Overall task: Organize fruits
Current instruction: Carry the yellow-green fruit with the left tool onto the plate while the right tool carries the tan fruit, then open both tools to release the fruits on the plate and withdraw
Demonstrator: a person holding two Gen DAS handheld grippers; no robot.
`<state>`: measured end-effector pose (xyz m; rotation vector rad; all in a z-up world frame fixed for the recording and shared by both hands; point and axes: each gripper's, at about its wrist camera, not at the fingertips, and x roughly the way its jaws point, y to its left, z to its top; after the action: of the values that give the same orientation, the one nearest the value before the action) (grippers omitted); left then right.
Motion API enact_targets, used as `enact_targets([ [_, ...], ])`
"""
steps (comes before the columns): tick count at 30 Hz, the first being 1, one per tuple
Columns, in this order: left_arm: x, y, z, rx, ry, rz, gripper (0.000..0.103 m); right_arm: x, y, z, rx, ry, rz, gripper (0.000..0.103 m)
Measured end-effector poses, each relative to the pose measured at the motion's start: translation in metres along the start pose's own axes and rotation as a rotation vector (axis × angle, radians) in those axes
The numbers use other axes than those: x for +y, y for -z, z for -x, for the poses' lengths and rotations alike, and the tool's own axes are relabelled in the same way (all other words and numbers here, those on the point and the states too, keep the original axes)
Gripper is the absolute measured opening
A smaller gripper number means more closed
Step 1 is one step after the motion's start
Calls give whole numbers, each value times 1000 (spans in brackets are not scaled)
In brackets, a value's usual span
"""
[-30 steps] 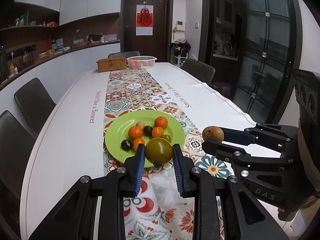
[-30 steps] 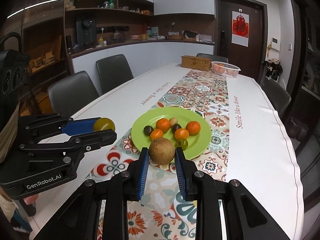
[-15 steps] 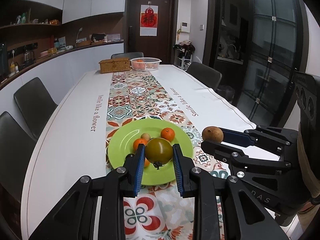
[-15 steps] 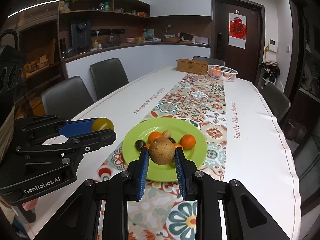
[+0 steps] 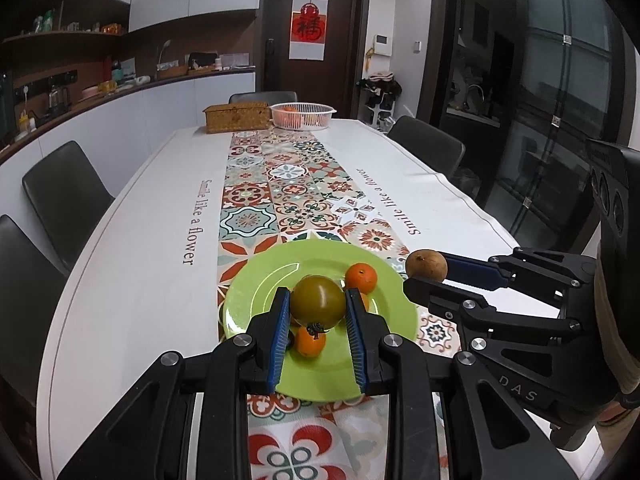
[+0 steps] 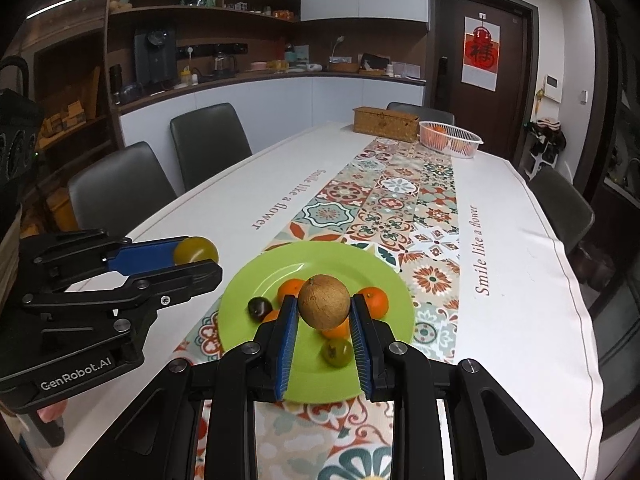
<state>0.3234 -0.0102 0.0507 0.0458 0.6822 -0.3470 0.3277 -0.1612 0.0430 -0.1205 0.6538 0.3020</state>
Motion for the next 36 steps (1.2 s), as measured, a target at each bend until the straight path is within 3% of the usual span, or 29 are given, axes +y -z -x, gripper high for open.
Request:
enact_targets([
  [15,25,-3,-53,65,-16,-22,28,-15,-5,-64,70,-1,-18,27],
  [27,41,-10,-96,137,31,-8,28,-21,-9,-112,135,-8,-40,27],
  [36,46,-16,-130,197,20,-10,28,-25,-11,-135,169,4,-36,27],
])
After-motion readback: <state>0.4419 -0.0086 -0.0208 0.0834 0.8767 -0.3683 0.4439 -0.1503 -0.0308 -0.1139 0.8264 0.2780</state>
